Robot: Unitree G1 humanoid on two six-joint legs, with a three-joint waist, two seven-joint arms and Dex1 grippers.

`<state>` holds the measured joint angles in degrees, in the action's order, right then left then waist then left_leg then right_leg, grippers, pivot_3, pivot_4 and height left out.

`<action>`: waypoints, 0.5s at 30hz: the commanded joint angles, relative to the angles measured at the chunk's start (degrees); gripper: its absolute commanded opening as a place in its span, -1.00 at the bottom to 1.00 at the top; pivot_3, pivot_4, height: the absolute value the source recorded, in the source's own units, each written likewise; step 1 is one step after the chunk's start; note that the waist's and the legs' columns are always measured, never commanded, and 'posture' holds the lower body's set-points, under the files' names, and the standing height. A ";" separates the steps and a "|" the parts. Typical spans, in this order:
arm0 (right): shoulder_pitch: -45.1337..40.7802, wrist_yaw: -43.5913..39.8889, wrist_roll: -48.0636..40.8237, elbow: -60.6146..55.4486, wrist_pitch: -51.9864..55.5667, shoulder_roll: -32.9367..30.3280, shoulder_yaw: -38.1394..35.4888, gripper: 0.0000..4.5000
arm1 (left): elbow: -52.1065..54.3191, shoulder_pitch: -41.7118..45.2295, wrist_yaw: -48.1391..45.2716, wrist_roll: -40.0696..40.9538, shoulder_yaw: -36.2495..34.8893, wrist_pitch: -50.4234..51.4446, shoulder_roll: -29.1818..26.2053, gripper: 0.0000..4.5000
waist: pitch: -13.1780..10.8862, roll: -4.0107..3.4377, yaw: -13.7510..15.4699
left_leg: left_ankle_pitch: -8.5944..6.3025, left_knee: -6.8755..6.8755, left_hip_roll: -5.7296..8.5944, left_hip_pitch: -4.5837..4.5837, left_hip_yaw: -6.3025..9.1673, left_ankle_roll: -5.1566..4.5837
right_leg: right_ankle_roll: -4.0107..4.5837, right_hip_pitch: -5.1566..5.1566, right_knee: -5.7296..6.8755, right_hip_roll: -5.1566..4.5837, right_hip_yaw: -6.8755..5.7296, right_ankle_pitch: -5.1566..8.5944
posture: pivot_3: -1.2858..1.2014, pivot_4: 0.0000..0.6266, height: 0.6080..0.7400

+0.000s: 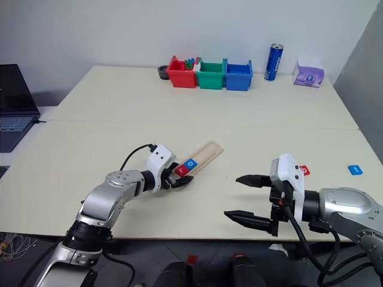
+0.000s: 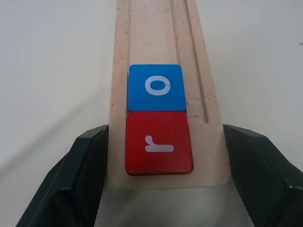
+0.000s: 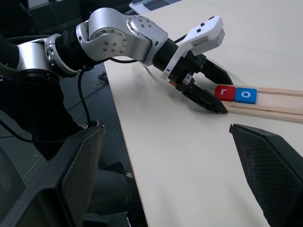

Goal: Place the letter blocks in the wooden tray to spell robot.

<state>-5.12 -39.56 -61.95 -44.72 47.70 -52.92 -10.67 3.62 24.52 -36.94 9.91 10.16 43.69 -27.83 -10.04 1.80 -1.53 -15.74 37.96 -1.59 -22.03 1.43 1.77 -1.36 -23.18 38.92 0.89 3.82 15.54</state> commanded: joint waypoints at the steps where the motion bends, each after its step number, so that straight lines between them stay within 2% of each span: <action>1: -0.96 0.30 -0.79 -0.70 -0.70 -0.29 -1.35 1.00 | -2.59 -1.33 -1.34 -0.40 1.75 1.36 -0.59 0.51 | 0.00 0.00 0.00 | 0.00 0.00 0.00 0.00 0.00 0.00 | 0.00 0.00 0.00 0.00 0.00 0.00 | 0.03 -0.52 1.00; 4: -0.91 0.11 -0.54 -0.64 -0.82 -0.42 -1.43 1.00 | -2.93 -1.21 -4.40 0.51 1.84 -0.13 -1.87 0.51 | 0.01 0.00 -0.02 | 0.00 0.00 0.00 0.01 -0.01 0.00 | 0.00 0.00 0.00 0.00 0.00 0.00 | 0.03 -0.52 1.00; 7: 0.36 -1.16 -0.57 -0.83 -0.25 -1.94 -2.49 1.00 | -2.20 -1.27 -11.30 1.12 4.06 -3.97 -4.84 0.51 | 0.01 -0.01 -0.08 | 0.00 -0.02 0.01 0.01 -0.02 0.00 | 0.00 -0.01 0.00 0.01 -0.02 0.00 | 0.03 -0.52 1.00; 10: 5.49 -4.01 1.36 -0.24 0.70 -5.82 -6.27 1.00 | -1.99 -0.25 -19.91 0.61 7.85 -9.76 -7.96 0.51 | 0.00 0.00 0.09 | 0.00 -0.06 0.01 -0.01 -0.05 0.00 | -0.01 -0.03 -0.03 -0.01 -0.03 0.04 | 0.03 -0.52 1.00; 15: 12.14 -5.54 6.47 0.44 -0.51 -7.67 -11.24 1.00 | -4.89 2.91 -28.20 -1.73 12.19 -18.06 -9.01 0.51 | 0.00 0.00 0.74 | -0.01 -0.01 0.06 -0.09 -0.07 -0.01 | -0.03 -0.02 -0.10 -0.08 -0.05 0.05 | 0.03 -0.52 1.00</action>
<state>5.85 -43.93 -57.38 -43.85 48.05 -59.84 -19.11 -0.47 27.14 -60.94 9.07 18.62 27.97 -36.94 -10.04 1.80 -0.79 -15.75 37.96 -1.51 -22.14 1.37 1.76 -1.39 -23.19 38.80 0.81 3.76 15.59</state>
